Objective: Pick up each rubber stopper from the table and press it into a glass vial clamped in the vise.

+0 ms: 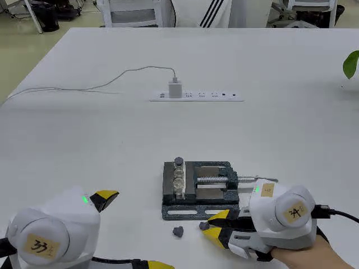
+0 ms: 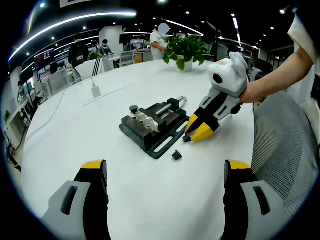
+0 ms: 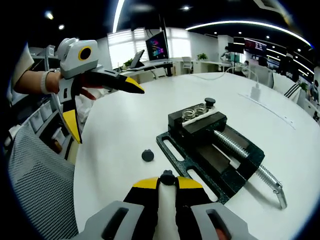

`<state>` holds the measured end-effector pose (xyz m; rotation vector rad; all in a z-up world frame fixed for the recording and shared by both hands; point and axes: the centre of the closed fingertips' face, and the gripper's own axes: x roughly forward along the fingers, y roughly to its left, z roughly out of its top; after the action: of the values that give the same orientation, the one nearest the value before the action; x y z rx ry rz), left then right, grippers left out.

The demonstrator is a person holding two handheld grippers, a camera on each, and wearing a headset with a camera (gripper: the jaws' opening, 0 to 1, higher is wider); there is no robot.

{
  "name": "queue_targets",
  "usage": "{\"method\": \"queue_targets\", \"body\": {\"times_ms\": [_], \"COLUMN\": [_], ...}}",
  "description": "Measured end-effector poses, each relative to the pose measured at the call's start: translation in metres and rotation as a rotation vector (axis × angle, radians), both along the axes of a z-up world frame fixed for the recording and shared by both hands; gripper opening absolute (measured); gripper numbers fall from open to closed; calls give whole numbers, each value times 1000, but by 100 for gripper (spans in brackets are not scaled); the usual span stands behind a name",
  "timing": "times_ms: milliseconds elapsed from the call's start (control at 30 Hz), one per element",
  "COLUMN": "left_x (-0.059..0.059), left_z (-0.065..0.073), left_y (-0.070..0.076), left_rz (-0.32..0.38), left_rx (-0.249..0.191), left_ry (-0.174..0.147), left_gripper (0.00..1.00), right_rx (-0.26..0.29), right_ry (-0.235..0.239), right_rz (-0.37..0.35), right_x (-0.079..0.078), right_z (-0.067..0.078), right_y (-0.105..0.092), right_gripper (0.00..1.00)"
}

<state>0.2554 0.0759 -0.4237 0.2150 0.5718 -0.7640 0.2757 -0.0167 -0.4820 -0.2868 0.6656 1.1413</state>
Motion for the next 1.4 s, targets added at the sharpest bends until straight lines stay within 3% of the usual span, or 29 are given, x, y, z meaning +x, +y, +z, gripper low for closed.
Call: {"method": "queue_targets", "body": {"times_ms": [367,700,900,1133,1400], "left_x": [-2,-4,-7,-9,-8], "left_z": [1,0,-2,-2,1], "left_y": [-9,-16,-19,-28,-42], "left_rz": [-26,-52,-63,-84,-121], "left_rx": [2,11,11,6,0], "left_ry": [-10,-22,-16,-14,-32], "left_gripper": [95,92,88,80,70], "right_rx": [-4,-82,-90,-148,-217], "right_ry": [7,2,5,-37,-79], "right_rz": [3,106,150,265,390], "right_x": [-2,-7,-5,-7,-11], "right_z": [12,20,38,51,61], "right_y": [-14,-36,-38,-37,-29], "right_gripper": [6,6,6,6,6]}}
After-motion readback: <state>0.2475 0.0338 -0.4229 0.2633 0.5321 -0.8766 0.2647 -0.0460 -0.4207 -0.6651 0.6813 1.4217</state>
